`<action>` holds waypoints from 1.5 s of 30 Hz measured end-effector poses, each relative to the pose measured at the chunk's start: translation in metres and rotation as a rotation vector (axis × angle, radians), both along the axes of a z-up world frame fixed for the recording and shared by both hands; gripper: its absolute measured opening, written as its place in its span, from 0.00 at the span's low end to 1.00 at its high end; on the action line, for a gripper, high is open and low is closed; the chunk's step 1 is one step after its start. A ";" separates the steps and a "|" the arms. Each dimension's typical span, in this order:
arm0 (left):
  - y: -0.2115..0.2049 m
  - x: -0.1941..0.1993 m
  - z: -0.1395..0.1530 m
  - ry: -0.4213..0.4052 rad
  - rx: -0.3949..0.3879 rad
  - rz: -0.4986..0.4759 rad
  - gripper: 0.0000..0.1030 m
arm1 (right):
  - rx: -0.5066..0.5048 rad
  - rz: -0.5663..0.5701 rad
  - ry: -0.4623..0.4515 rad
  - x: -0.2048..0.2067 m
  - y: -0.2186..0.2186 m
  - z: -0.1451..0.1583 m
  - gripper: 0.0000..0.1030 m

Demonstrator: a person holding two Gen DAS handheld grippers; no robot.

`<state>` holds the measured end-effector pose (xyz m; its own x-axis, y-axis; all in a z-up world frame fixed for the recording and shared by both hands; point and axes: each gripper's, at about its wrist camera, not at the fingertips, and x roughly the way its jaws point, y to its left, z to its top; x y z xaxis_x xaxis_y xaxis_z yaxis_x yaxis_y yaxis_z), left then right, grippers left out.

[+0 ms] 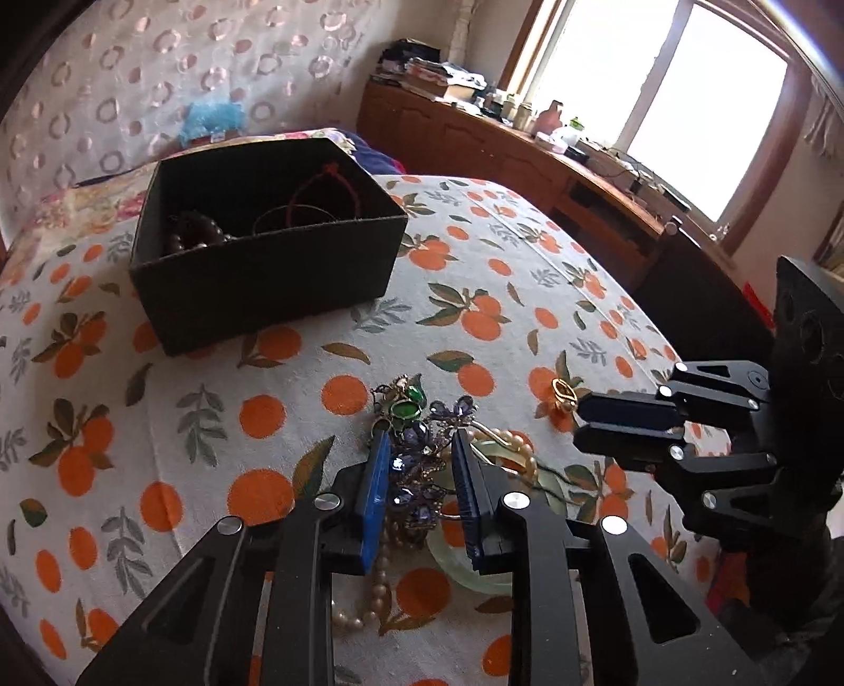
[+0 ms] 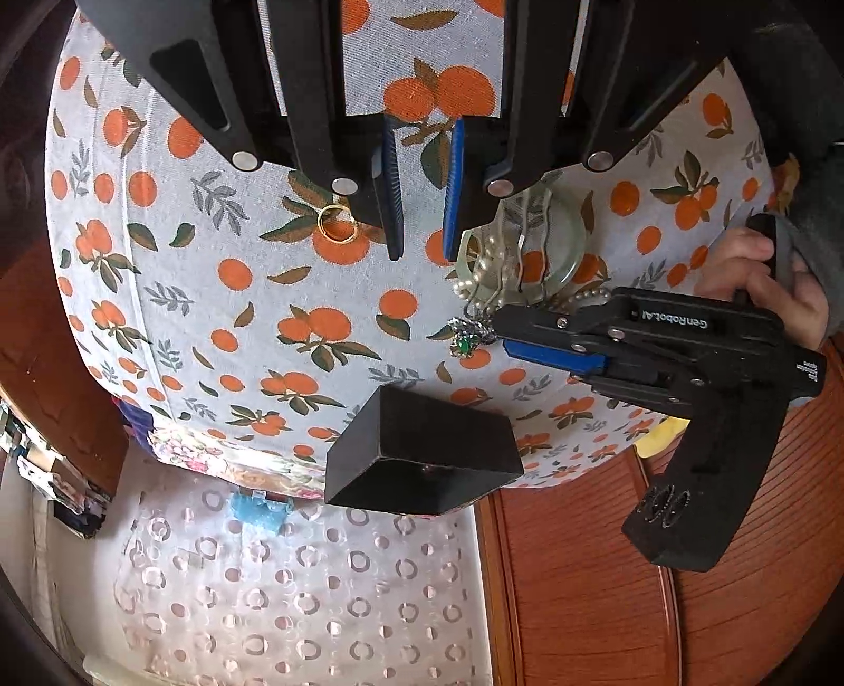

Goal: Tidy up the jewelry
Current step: 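Close the left tool on the purple flower hair comb, then lift the purple hair comb with the left tool while the right tool grasps a gold beaded chain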

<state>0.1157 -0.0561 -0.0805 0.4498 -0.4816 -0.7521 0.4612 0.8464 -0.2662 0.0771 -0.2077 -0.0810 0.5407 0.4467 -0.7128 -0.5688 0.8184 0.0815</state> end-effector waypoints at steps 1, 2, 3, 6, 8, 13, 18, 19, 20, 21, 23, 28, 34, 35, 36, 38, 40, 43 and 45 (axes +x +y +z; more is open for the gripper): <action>0.000 -0.001 0.000 -0.002 0.005 0.005 0.21 | 0.003 -0.001 0.002 0.000 0.000 0.000 0.16; 0.000 -0.002 0.000 -0.003 0.009 0.009 0.21 | 0.004 -0.002 0.003 0.001 0.000 -0.001 0.16; 0.001 -0.002 0.001 -0.008 0.016 0.016 0.21 | 0.006 -0.004 0.004 0.001 -0.001 -0.001 0.16; 0.005 -0.007 0.007 -0.042 0.044 0.057 0.21 | 0.011 -0.009 0.006 0.003 -0.001 0.000 0.16; 0.010 -0.010 0.012 -0.071 0.059 0.080 0.21 | 0.011 -0.009 0.005 0.004 -0.001 0.000 0.16; 0.026 -0.020 0.029 -0.167 0.129 0.162 0.20 | 0.014 -0.001 0.004 0.006 0.005 0.001 0.16; 0.043 -0.025 0.041 -0.207 0.146 0.211 0.20 | 0.023 0.014 0.006 0.011 0.014 0.002 0.16; 0.048 -0.026 0.043 -0.214 0.148 0.224 0.20 | 0.025 0.020 0.007 0.012 0.017 0.002 0.16; 0.051 -0.027 0.044 -0.217 0.148 0.231 0.20 | 0.024 0.024 0.006 0.013 0.019 0.002 0.16; 0.056 -0.028 0.045 -0.220 0.146 0.240 0.20 | 0.023 0.026 0.005 0.014 0.021 0.001 0.18; 0.059 -0.029 0.046 -0.223 0.146 0.252 0.20 | 0.021 0.033 0.008 0.016 0.024 0.000 0.35; 0.068 -0.036 0.045 -0.231 0.141 0.278 0.20 | -0.001 0.030 0.042 0.020 0.028 -0.008 0.41; 0.071 -0.040 0.041 -0.227 0.133 0.289 0.20 | 0.029 0.028 0.111 0.032 0.029 -0.017 0.41; 0.071 -0.040 0.041 -0.226 0.133 0.289 0.20 | 0.029 0.032 0.113 0.031 0.030 -0.017 0.36; 0.071 -0.040 0.041 -0.226 0.134 0.290 0.20 | 0.027 0.038 0.115 0.031 0.031 -0.017 0.21; 0.071 -0.040 0.041 -0.228 0.133 0.290 0.20 | 0.021 0.037 0.102 0.030 0.031 -0.014 0.13; 0.071 -0.041 0.041 -0.232 0.132 0.290 0.20 | 0.025 0.048 0.092 0.029 0.031 -0.009 0.05; 0.071 -0.042 0.044 -0.240 0.131 0.292 0.20 | 0.031 0.053 0.062 0.026 0.031 0.000 0.05; 0.072 -0.043 0.046 -0.246 0.130 0.296 0.20 | 0.030 0.062 0.044 0.024 0.032 0.006 0.05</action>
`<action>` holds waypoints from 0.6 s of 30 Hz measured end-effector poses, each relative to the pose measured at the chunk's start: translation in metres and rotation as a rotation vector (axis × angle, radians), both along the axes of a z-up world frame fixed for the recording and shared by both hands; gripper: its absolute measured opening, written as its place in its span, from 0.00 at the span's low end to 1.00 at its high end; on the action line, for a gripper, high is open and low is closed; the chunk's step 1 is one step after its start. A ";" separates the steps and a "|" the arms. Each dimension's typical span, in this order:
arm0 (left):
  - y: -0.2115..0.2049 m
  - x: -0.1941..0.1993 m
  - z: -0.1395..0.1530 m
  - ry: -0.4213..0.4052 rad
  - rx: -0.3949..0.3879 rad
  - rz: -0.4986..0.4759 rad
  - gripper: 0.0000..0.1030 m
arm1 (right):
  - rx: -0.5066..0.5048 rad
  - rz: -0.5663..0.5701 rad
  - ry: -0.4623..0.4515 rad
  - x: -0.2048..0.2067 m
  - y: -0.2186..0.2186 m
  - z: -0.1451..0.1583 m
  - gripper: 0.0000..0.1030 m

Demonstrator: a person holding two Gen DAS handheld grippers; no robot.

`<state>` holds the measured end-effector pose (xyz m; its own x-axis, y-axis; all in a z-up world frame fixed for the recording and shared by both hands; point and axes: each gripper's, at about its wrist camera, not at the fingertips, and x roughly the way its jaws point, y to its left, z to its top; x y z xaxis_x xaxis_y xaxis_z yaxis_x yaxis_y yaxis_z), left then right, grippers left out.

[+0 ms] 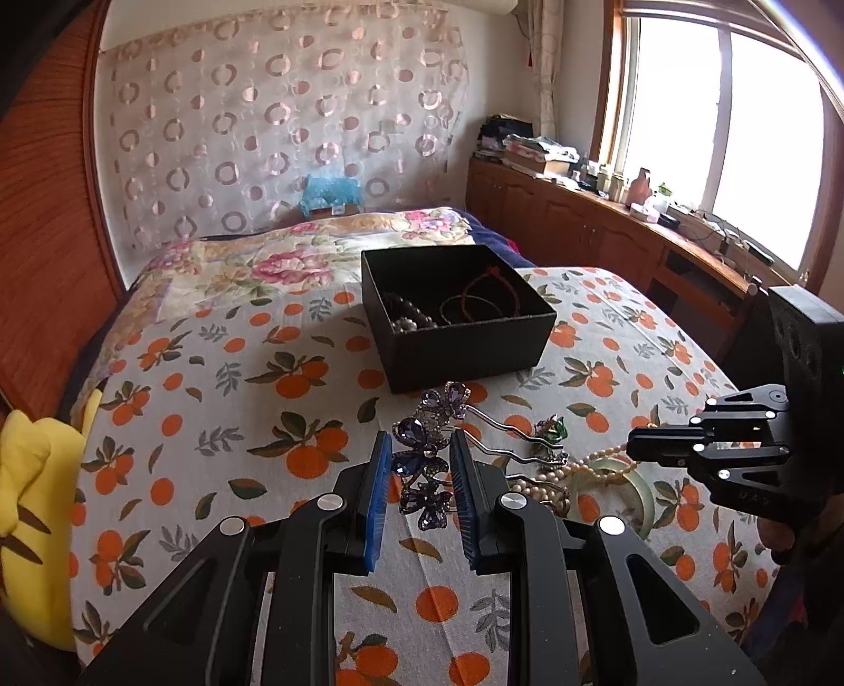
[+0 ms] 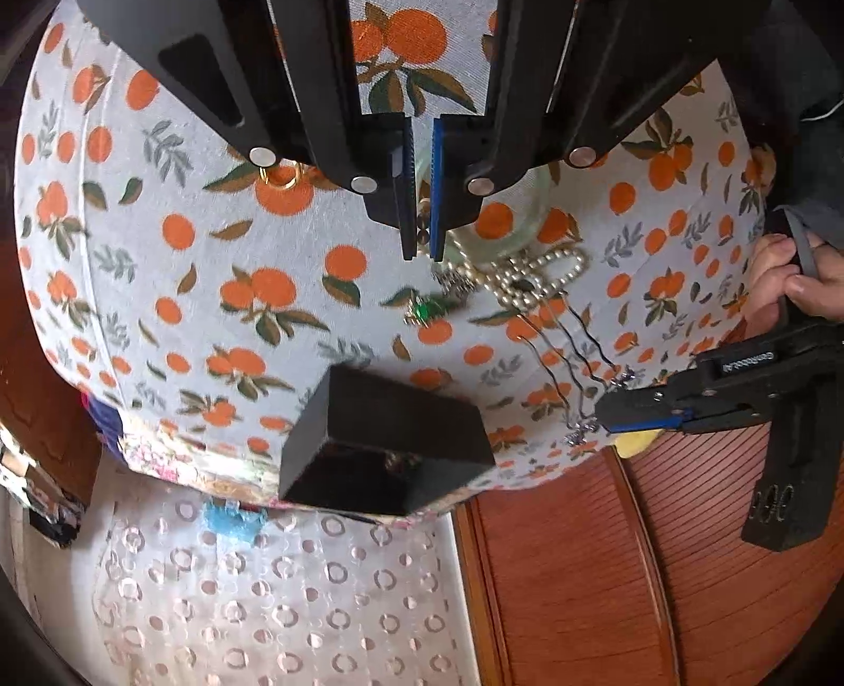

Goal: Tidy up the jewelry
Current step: 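Lift the purple hair comb with the left tool while the right tool grasps a gold beaded chain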

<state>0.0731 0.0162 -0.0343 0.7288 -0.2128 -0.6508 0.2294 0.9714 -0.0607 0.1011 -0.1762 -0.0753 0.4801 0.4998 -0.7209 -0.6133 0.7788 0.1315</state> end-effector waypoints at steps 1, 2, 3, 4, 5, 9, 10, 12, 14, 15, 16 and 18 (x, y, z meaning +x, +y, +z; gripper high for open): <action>0.001 0.000 0.002 -0.003 0.000 0.002 0.20 | 0.001 -0.001 -0.014 -0.001 0.001 0.004 0.05; 0.002 0.000 0.003 -0.007 -0.001 0.005 0.20 | 0.006 0.000 -0.026 -0.002 0.001 0.008 0.05; 0.003 0.000 0.005 -0.012 -0.001 0.008 0.20 | 0.011 0.002 -0.034 -0.002 0.001 0.012 0.05; 0.003 0.000 0.007 -0.015 -0.001 0.011 0.20 | 0.017 0.005 -0.048 -0.002 0.002 0.018 0.05; 0.004 0.000 0.010 -0.020 -0.002 0.015 0.20 | 0.019 0.007 -0.058 -0.002 0.003 0.023 0.05; 0.007 0.001 0.021 -0.046 -0.003 0.030 0.20 | 0.034 0.017 -0.116 -0.001 0.007 0.050 0.05; 0.008 0.001 0.023 -0.053 -0.002 0.032 0.20 | 0.040 0.020 -0.130 0.000 0.007 0.057 0.05; 0.008 0.001 0.029 -0.068 0.004 0.037 0.20 | 0.046 0.026 -0.154 0.002 0.010 0.070 0.05; 0.008 0.002 0.035 -0.081 0.003 0.039 0.20 | 0.051 0.029 -0.183 0.003 0.013 0.084 0.05; 0.008 0.003 0.037 -0.086 0.004 0.039 0.20 | 0.053 0.031 -0.195 0.005 0.014 0.090 0.05; 0.008 0.004 0.040 -0.091 0.004 0.041 0.20 | 0.055 0.032 -0.209 0.006 0.015 0.098 0.05; 0.009 0.006 0.043 -0.098 0.003 0.043 0.20 | 0.058 0.030 -0.228 0.011 0.017 0.109 0.05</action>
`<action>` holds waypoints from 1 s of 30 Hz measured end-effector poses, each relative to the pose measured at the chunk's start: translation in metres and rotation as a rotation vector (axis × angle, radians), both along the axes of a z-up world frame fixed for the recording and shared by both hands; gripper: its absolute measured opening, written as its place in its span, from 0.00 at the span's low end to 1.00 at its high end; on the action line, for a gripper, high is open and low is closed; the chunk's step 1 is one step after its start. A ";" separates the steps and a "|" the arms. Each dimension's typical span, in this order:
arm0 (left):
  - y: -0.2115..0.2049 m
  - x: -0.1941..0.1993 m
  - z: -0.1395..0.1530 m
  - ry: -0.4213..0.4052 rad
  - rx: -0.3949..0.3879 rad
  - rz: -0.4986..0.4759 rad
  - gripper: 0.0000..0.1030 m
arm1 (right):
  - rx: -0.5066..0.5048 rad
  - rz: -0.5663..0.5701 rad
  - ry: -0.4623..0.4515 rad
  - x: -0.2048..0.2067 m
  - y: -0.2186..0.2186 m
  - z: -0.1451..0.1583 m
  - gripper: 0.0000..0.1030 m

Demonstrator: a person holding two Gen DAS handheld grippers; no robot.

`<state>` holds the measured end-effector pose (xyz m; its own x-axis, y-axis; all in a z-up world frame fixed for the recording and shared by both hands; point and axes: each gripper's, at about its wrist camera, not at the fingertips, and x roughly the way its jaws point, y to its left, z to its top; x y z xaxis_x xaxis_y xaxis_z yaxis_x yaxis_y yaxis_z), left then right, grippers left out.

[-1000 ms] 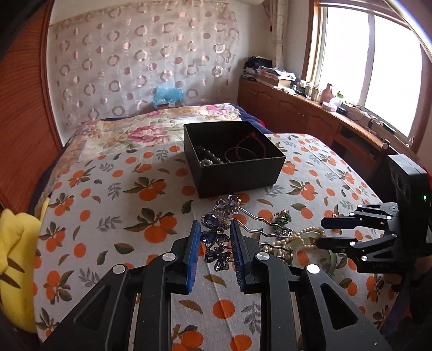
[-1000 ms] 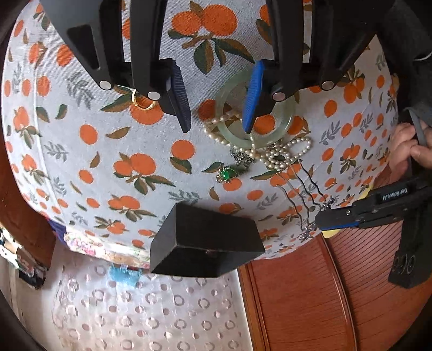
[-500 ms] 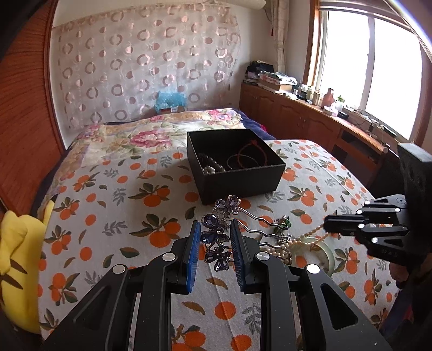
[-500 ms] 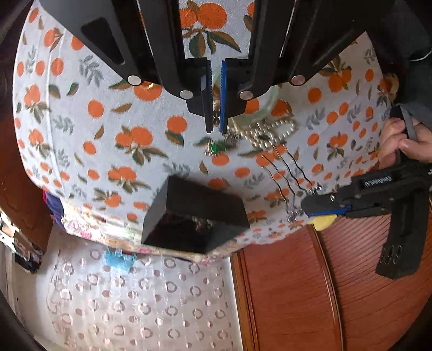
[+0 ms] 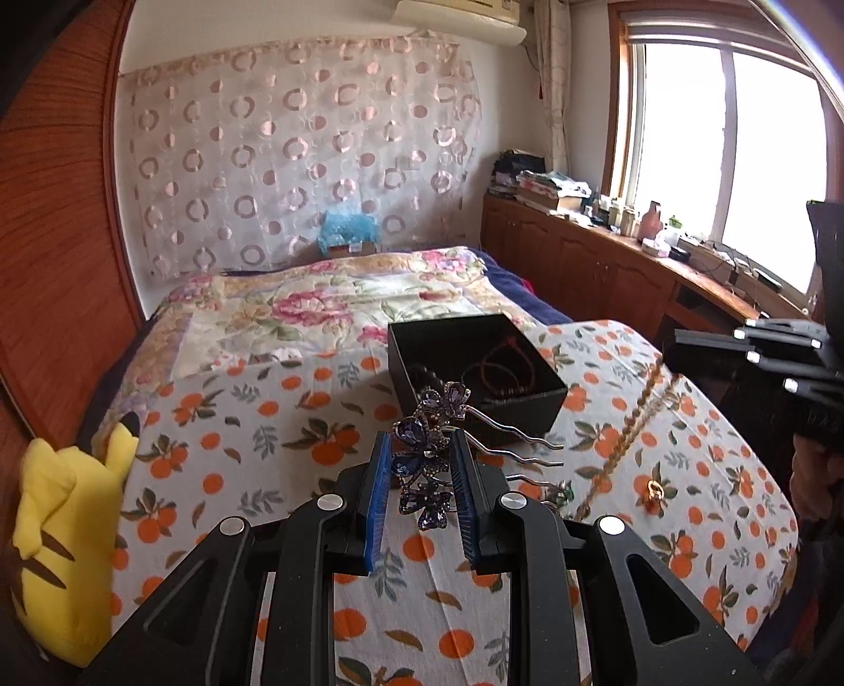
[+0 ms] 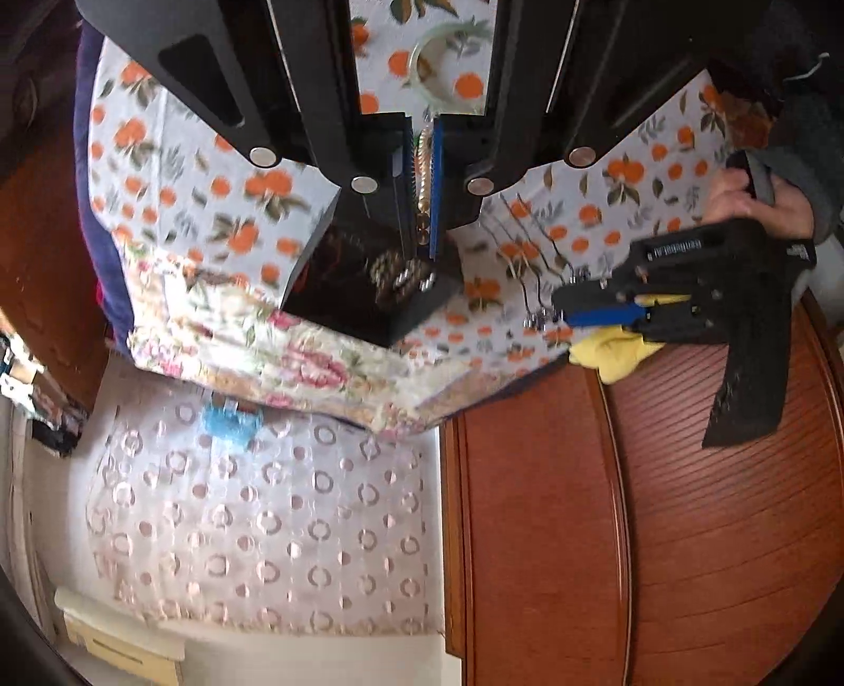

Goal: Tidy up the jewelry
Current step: 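Lift the purple hair comb with the left tool while the right tool grasps a gold beaded chain, then lower the hair comb and gold chain into the black box and open both tools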

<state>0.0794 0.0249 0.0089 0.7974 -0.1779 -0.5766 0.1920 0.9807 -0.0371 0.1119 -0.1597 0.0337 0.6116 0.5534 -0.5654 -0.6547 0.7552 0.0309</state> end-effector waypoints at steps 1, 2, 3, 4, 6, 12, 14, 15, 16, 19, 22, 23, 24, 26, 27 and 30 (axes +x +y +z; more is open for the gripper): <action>0.000 0.002 0.002 -0.003 0.000 0.002 0.20 | 0.003 -0.001 -0.008 0.003 0.000 0.005 0.05; -0.001 0.004 0.003 -0.007 0.002 0.004 0.20 | 0.006 -0.002 -0.012 0.005 0.001 0.010 0.05; -0.001 0.005 0.004 -0.009 0.003 0.005 0.20 | 0.009 -0.003 -0.017 0.008 0.001 0.014 0.05; -0.001 0.008 0.006 -0.012 0.005 0.007 0.20 | 0.012 -0.005 -0.026 0.011 0.002 0.020 0.05; -0.001 0.012 0.007 -0.014 0.007 0.012 0.20 | 0.016 -0.010 -0.041 0.015 0.002 0.029 0.05; 0.001 0.025 0.007 -0.011 0.011 0.028 0.20 | 0.027 -0.025 -0.080 0.029 0.005 0.055 0.05; 0.001 0.029 0.007 -0.010 0.012 0.032 0.20 | 0.024 -0.033 -0.091 0.033 0.006 0.060 0.05; 0.001 0.032 0.007 -0.010 0.014 0.034 0.20 | 0.023 -0.038 -0.096 0.036 0.007 0.063 0.05; 0.001 0.034 0.008 -0.011 0.014 0.036 0.20 | 0.023 -0.044 -0.101 0.039 0.007 0.066 0.05; 0.001 0.042 0.010 -0.012 0.015 0.040 0.20 | 0.030 -0.056 -0.096 0.048 0.005 0.072 0.05; -0.001 0.051 0.012 -0.015 0.022 0.042 0.20 | 0.033 -0.068 -0.092 0.057 0.005 0.077 0.05; -0.002 0.055 0.012 -0.015 0.024 0.044 0.20 | 0.033 -0.070 -0.094 0.059 0.005 0.078 0.05; -0.002 0.058 0.012 -0.014 0.024 0.046 0.20 | 0.033 -0.074 -0.098 0.060 0.005 0.080 0.05; -0.004 0.067 0.010 -0.007 0.025 0.051 0.20 | 0.036 -0.083 -0.102 0.064 0.004 0.084 0.05; -0.006 0.072 0.009 -0.004 0.028 0.053 0.20 | 0.035 -0.088 -0.104 0.066 0.003 0.086 0.05; -0.010 0.086 0.003 0.011 0.030 0.060 0.20 | 0.033 -0.102 -0.109 0.072 0.001 0.091 0.05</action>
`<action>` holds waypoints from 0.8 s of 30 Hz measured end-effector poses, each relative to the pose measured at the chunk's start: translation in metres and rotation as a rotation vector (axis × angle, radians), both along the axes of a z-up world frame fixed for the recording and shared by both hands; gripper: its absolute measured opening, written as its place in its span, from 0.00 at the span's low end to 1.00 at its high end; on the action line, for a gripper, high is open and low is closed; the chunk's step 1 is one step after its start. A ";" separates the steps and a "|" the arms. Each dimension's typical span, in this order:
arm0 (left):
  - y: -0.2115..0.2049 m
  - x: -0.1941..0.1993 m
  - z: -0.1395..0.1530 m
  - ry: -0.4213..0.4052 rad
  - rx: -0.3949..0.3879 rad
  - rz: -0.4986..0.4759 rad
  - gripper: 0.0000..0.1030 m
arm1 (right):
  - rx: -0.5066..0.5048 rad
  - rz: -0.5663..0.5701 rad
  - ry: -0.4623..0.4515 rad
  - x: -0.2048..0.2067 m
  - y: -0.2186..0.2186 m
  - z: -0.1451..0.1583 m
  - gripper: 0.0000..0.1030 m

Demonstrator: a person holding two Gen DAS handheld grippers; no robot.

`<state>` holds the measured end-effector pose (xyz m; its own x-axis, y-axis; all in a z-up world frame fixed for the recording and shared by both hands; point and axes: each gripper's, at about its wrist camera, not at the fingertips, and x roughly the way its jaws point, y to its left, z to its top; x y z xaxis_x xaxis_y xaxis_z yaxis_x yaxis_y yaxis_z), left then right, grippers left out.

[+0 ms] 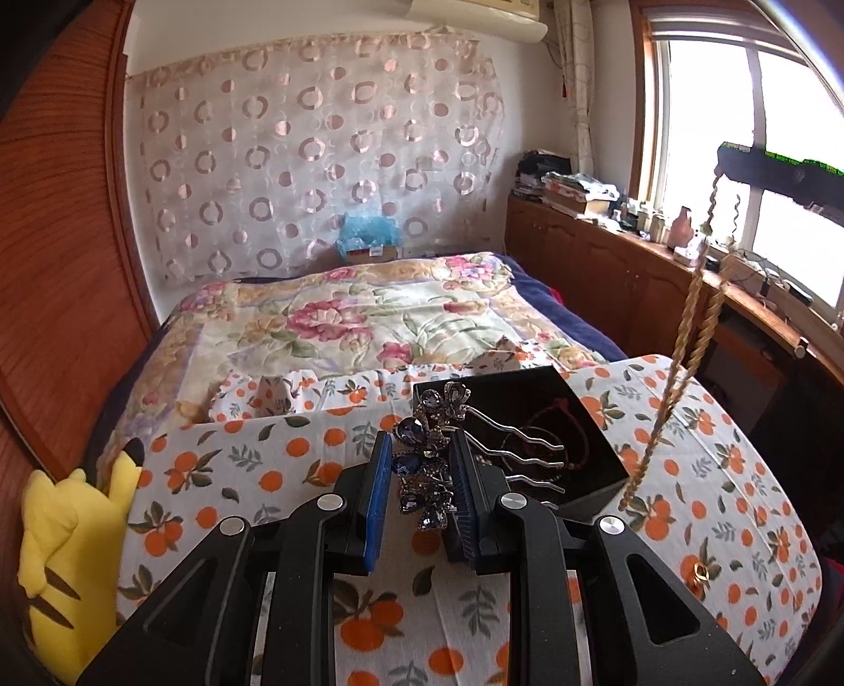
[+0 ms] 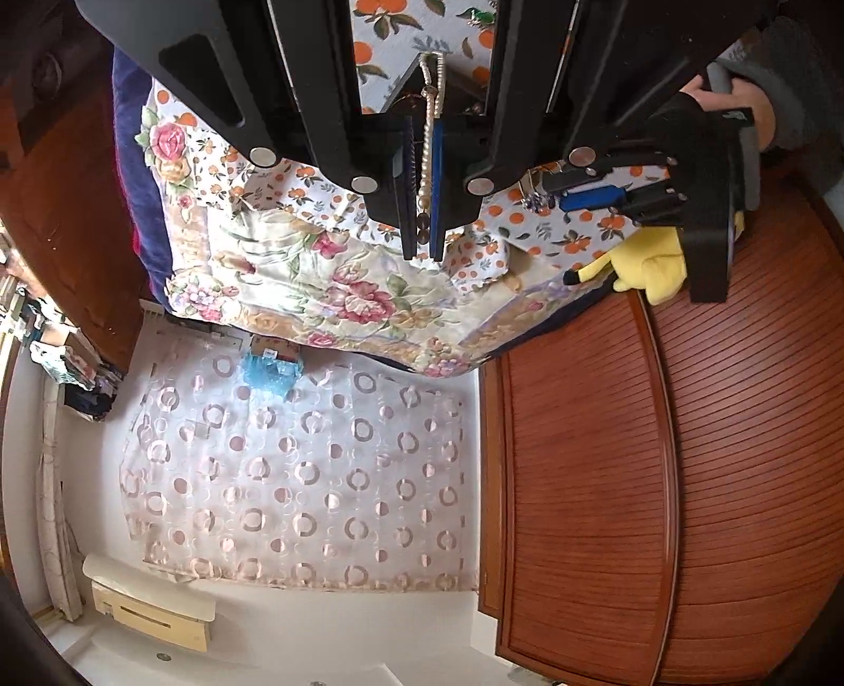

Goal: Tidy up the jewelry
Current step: 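Lower the hair comb and gold chain into the black box and open both tools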

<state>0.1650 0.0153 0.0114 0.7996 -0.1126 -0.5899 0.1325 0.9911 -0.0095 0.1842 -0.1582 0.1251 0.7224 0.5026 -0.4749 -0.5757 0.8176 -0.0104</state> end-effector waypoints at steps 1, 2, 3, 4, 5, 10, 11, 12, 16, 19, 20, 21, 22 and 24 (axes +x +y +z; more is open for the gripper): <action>-0.001 0.004 -0.002 0.005 0.000 0.002 0.20 | 0.001 -0.003 -0.001 0.001 -0.001 0.001 0.05; -0.002 0.008 -0.005 0.012 0.000 0.004 0.20 | 0.004 -0.006 -0.001 0.004 -0.003 0.003 0.05; -0.004 0.012 -0.008 0.019 -0.001 0.006 0.20 | 0.008 -0.009 0.001 0.006 -0.004 0.004 0.05; -0.005 0.016 -0.011 0.027 -0.001 0.007 0.20 | 0.010 -0.010 0.002 0.008 -0.005 0.005 0.05; -0.005 0.019 -0.013 0.034 -0.001 0.008 0.20 | 0.009 -0.011 0.002 0.009 -0.005 0.005 0.05; -0.010 0.032 -0.025 0.059 0.000 0.012 0.20 | 0.017 -0.017 0.000 0.015 -0.008 0.007 0.05; -0.011 0.034 -0.027 0.064 -0.001 0.013 0.20 | 0.016 -0.018 -0.003 0.016 -0.008 0.007 0.05; -0.011 0.035 -0.028 0.066 -0.002 0.013 0.20 | 0.016 -0.020 -0.006 0.017 -0.007 0.007 0.05; -0.014 0.041 -0.033 0.075 -0.001 0.012 0.21 | 0.018 -0.029 -0.013 0.021 -0.006 0.009 0.05; -0.016 0.045 -0.036 0.081 -0.005 0.011 0.21 | 0.019 -0.037 -0.021 0.025 -0.006 0.013 0.05; -0.016 0.047 -0.037 0.085 -0.011 0.011 0.21 | 0.020 -0.040 -0.024 0.026 -0.005 0.015 0.05; -0.017 0.048 -0.037 0.089 -0.015 0.009 0.21 | 0.021 -0.042 -0.027 0.027 -0.004 0.016 0.05; -0.017 0.049 -0.037 0.092 -0.017 0.007 0.21 | 0.023 -0.041 -0.028 0.027 -0.004 0.017 0.05; -0.017 0.047 -0.036 0.085 -0.015 0.005 0.21 | 0.021 -0.041 -0.028 0.028 -0.003 0.017 0.05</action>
